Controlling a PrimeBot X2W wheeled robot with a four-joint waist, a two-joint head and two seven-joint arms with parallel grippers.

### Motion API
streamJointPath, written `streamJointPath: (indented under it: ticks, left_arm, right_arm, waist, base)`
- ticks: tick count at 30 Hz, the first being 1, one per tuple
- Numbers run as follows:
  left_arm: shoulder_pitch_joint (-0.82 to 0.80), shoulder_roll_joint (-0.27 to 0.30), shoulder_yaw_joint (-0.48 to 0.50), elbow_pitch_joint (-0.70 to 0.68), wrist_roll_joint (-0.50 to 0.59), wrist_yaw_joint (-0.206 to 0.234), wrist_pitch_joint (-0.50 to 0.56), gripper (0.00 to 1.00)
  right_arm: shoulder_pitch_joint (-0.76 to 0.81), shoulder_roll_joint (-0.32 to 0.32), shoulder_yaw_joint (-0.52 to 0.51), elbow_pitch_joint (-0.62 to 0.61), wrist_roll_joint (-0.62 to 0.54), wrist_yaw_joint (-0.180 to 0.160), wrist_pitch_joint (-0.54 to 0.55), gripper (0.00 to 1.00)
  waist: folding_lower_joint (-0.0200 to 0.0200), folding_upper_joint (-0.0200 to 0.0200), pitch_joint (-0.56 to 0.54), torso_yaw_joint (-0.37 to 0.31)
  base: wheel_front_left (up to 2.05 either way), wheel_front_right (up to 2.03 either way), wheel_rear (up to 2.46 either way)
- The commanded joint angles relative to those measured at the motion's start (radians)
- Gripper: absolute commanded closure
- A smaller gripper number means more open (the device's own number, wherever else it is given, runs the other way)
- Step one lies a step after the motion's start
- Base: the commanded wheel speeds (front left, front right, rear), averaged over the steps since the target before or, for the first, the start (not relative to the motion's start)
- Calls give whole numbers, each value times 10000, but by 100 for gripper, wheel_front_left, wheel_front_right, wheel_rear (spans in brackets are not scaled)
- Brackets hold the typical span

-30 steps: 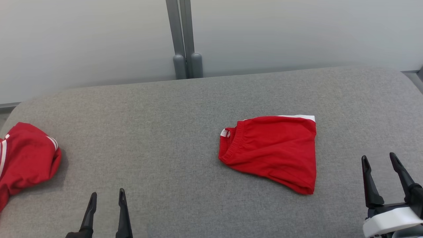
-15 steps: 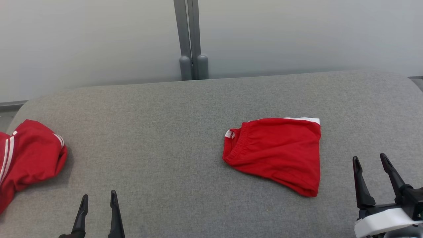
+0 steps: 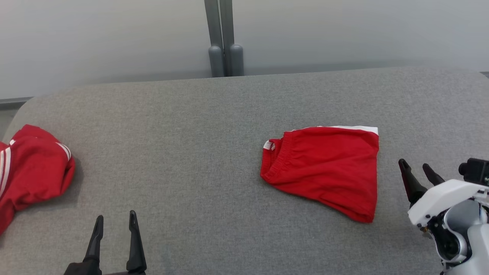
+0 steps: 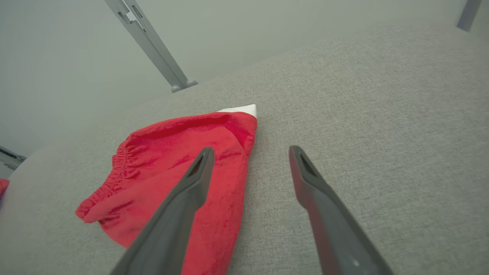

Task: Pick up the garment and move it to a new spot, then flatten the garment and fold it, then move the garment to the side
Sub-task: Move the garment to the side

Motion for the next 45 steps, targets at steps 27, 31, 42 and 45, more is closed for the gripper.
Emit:
streamJointPath:
  ticks: [27, 31, 42, 45]
  left_arm:
    - [-684, 15, -398, 143, -174, 140, -2, 0]
    - [-765, 15, -393, 107, -164, 63, -2, 0]
    - [-1522, 16, -295, -256, 291, -292, -2, 0]
    - [-1702, 19, -211, -419, 530, -418, -2, 0]
  right_arm:
    - [-3020, 1001, -1785, 4010, 361, 6, 2615, 100]
    - [-3299, 546, -1672, 3780, 208, 5, 2557, 100]
    - [-4112, -1931, -1755, 3301, -1226, 5, 2793, 100]
    - [-4403, -2309, -2077, 3443, -1795, 6, 2656, 100]
  waist:
    - [0, 0, 902, 489]
    - [0, 0, 1173, 3]
    - [0, 0, 2742, -1395]
    - [0, 0, 3213, -1721]
  base:
    - [0, 0, 0]
    - [0, 0, 0]
    - [0, 0, 0]
    - [0, 0, 0]
